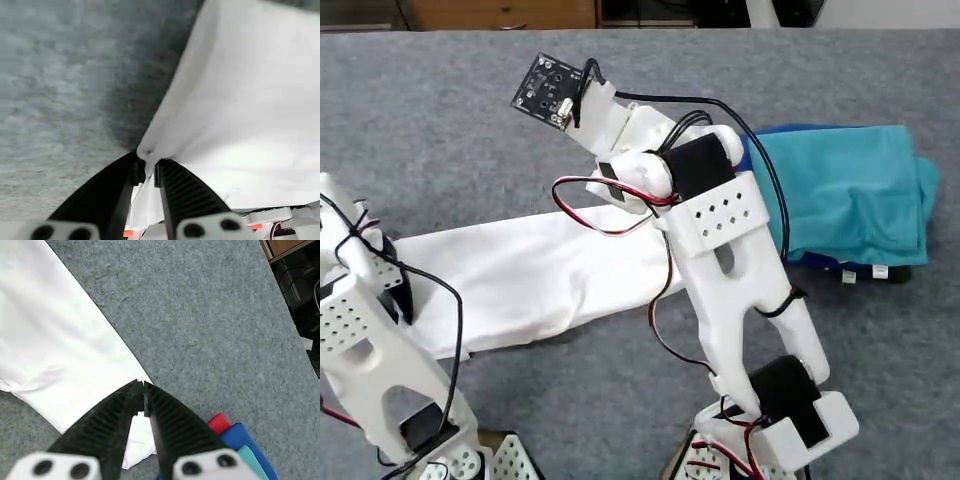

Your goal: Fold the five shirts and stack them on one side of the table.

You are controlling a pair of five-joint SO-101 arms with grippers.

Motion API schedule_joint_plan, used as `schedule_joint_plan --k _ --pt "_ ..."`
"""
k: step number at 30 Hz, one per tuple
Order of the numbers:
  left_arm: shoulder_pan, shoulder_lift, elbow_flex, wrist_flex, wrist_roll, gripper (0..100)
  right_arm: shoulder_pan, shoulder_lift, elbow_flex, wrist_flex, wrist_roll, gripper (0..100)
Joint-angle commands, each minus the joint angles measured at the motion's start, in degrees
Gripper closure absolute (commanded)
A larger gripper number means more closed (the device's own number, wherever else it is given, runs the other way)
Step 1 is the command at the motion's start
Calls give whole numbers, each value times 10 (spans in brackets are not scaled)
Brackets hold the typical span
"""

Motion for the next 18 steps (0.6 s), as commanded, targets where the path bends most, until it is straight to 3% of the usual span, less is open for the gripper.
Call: schedule_joint_plan --k 1,18 --pt "-46 -5 -57 3 1 981 7 -26 0 2 -5 997" --pt "-165 -6 -229 4 -40 981 8 -26 0 -1 -5 997"
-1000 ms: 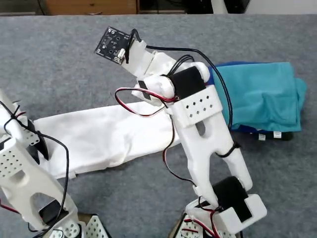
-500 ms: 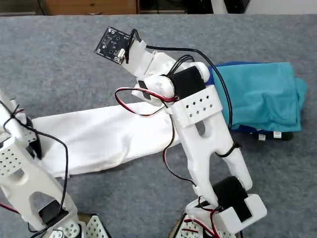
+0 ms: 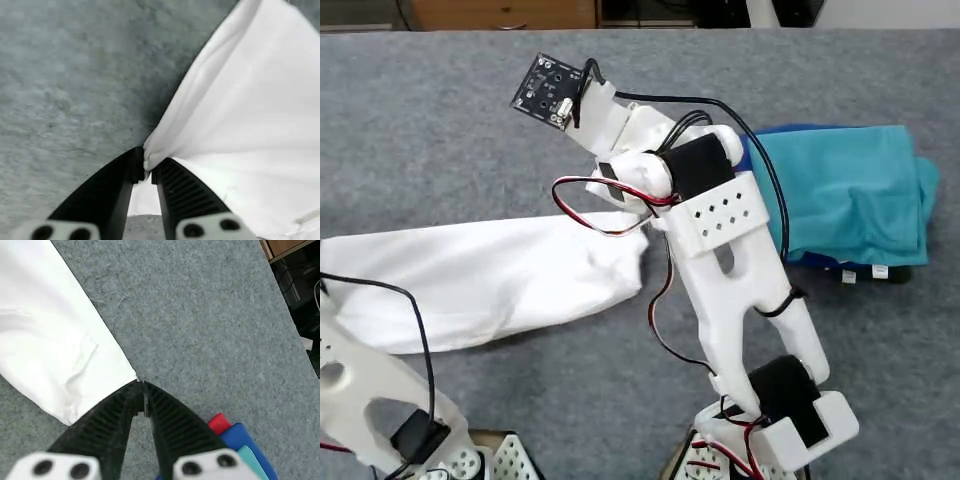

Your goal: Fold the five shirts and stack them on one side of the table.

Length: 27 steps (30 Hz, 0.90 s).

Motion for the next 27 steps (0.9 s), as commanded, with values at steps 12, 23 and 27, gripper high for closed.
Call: schedule_joint_plan --k 12,23,27 --pt "73 -105 47 9 -38 981 8 -27 -5 -19 -28 997" --pt "328 -454 335 6 -35 981 106 -27 -36 -25 -37 997" --pt "421 -480 350 5 81 981 164 -27 -70 -2 -36 997"
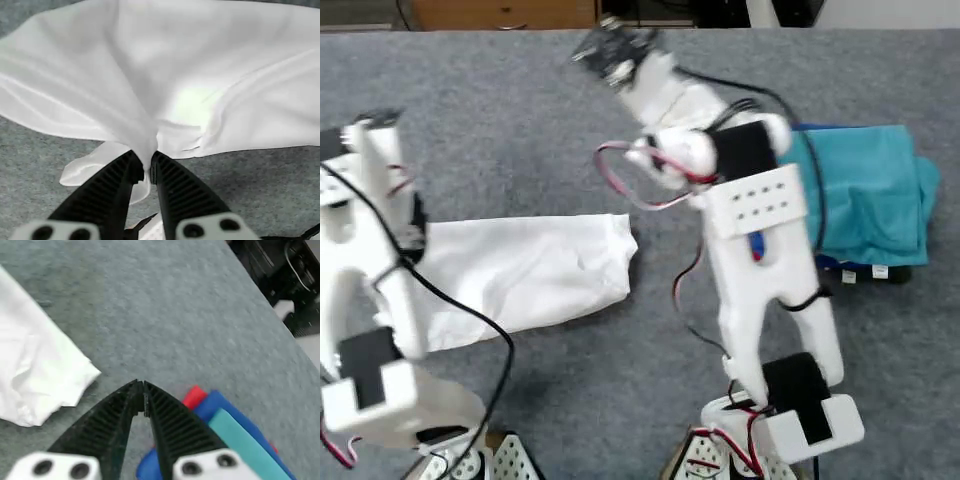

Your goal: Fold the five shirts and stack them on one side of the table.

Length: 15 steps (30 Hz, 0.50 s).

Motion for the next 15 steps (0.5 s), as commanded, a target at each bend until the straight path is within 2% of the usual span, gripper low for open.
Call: schedule_joint_plan --k 1,4,9,15 --pt "84 -37 -1 5 100 981 53 -27 -46 12 -4 997" --pt "144 -38 -8 5 127 981 89 -27 -49 12 -4 997" --pt "229 -38 -11 5 128 981 137 -23 -43 12 -4 997" --pt "303 -37 -31 4 129 981 153 -26 -36 12 21 997"
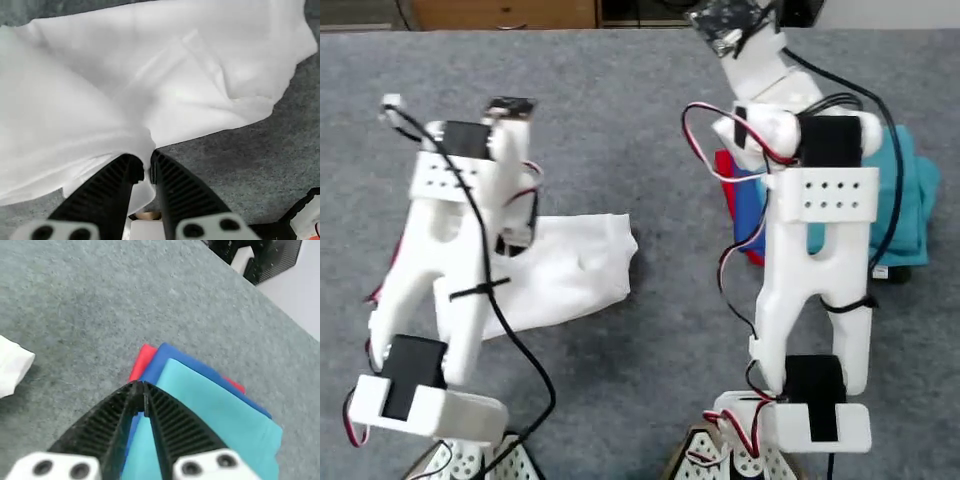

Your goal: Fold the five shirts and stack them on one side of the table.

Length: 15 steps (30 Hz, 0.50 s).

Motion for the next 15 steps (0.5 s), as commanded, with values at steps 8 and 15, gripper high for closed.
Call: schedule_joint_plan --k 8,15 --pt "87 -15 -64 -79 6 981 7 -27 -19 3 14 997" --pt "95 92 -84 -77 41 981 8 -27 -20 3 13 997"
